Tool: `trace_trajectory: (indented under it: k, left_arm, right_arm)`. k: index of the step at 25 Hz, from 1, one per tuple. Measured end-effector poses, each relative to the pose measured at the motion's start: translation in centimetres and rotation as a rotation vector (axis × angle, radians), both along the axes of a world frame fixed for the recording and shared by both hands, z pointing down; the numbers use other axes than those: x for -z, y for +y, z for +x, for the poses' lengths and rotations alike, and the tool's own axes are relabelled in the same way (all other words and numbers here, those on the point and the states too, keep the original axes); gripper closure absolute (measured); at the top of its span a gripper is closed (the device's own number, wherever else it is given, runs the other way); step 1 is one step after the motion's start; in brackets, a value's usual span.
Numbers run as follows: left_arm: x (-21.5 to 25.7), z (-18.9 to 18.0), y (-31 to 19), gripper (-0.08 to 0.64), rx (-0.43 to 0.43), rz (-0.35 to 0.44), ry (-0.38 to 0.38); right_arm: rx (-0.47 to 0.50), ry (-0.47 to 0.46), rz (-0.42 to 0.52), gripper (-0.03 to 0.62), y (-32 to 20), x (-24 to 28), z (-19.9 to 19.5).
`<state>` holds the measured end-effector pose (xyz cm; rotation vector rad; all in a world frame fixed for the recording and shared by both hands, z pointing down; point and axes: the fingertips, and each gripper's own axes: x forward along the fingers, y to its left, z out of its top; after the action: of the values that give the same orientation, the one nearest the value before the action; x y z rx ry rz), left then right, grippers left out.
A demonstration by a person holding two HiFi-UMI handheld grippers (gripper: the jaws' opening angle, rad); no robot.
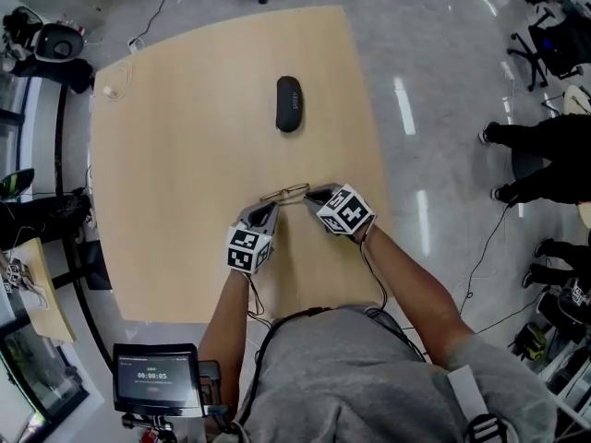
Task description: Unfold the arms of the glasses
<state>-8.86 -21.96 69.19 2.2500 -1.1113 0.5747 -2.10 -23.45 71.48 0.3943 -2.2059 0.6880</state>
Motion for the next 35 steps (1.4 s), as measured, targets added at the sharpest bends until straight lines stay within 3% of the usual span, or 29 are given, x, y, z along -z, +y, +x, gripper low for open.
trace_trajectory:
  k: [6, 10, 17, 19, 22, 26, 35]
  left_arm:
    - [-1.4, 0.3, 1.3, 0.555, 0.004, -0.055, 0.008]
    - [-0.6, 1.9, 1.5, 0.555, -0.045, -0.027, 0.004]
    - [-1.6, 5.7, 1.8, 0.555, -0.3, 0.014, -0.169]
    - [-2.1, 6.4, 2.2, 0.555, -0.368, -0.013, -0.207]
    - [-2.6, 7.0, 2.8, 0.555, -0.432, -0.087, -0.203]
    - [-3.7, 7.1, 3.2, 0.555, -0.444, -0.155, -0.179]
    - [-3.6, 6.3, 3.6, 0.554, -0.428, -0.175, -0.17]
  right_arm:
    - [0.05, -0.007, -0.066, 0.581, 2.4, -0.5, -0.6]
    - [0.091, -0.011, -0.075, 0.577, 3.9, -0.4, -1.5]
    - [0.147, 0.031, -0.036, 0.485, 5.0, 0.1, -1.6]
    - [0.178, 0.06, -0.024, 0.471, 5.4, 0.1, -1.3]
    - [0.21, 0.08, -0.028, 0.411, 5.8, 0.2, -0.8]
    - [0.234, 0.064, -0.016, 0.364, 5.5, 0.0, -0.6]
    - [0.291, 0.079, 0.016, 0.336, 4.7, 0.1, -0.2]
